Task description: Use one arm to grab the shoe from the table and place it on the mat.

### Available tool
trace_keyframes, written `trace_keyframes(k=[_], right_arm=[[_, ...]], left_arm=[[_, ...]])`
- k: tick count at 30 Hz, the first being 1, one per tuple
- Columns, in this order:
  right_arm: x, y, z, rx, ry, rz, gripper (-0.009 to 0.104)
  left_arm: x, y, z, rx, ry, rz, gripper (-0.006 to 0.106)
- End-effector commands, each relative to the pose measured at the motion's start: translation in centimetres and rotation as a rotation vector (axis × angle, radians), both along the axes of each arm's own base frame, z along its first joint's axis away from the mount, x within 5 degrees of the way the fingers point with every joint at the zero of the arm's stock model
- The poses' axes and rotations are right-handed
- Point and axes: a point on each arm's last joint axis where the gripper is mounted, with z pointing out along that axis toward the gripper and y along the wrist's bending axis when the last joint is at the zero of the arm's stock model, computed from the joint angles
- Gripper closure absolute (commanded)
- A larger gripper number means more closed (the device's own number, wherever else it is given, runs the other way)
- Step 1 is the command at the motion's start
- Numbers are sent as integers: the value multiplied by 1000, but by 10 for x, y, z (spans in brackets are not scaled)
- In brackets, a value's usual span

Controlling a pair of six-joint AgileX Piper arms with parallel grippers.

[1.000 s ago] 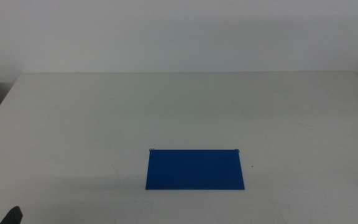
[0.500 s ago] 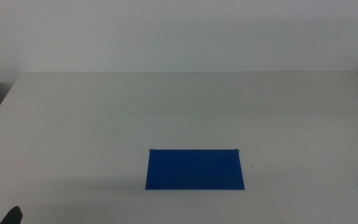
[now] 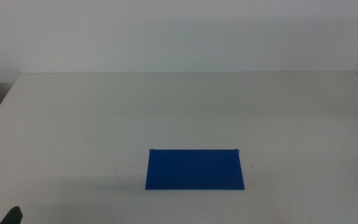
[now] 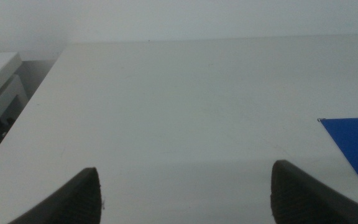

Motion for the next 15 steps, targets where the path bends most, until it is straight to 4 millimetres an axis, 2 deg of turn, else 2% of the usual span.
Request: trace_keyframes(k=[1, 8, 15], right_arm=[[4, -6, 22, -46, -81, 3, 3], [10, -9, 4, -47, -61, 14, 6], [13, -12, -8, -65, -43, 27, 24]], left_arm=[[1, 0, 6, -16, -86, 3, 7], [1, 0, 6, -16, -86, 3, 7], [1, 0, 6, -16, -86, 3, 7]])
